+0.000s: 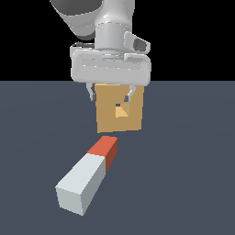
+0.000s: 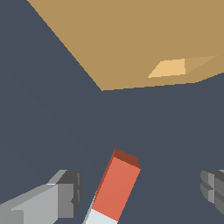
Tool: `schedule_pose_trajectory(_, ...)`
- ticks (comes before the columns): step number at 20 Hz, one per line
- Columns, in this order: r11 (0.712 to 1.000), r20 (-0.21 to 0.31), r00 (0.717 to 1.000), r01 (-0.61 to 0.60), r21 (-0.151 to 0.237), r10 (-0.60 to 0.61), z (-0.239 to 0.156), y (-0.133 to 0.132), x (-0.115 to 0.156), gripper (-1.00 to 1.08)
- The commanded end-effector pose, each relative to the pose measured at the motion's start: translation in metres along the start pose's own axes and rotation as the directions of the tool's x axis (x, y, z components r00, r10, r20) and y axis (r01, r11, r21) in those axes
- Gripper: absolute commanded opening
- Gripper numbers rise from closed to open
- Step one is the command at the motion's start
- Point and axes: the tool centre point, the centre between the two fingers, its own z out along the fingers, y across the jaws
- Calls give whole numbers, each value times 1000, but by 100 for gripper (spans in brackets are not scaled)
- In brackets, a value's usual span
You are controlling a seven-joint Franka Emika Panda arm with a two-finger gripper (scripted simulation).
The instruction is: Insert the peg into the horizontal hole in a box.
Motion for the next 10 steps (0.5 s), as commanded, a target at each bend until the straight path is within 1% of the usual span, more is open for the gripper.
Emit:
schedule_pose_trajectory(1, 1000, 0, 1000, 0, 0, 0, 0, 0, 0, 100)
schedule_pose_trajectory(5, 1000, 0, 1000, -15, -3, 15, 3, -1, -6, 100)
schedule_pose_trajectory(10, 997, -1, 997, -77, -13, 77, 14, -5, -32, 100)
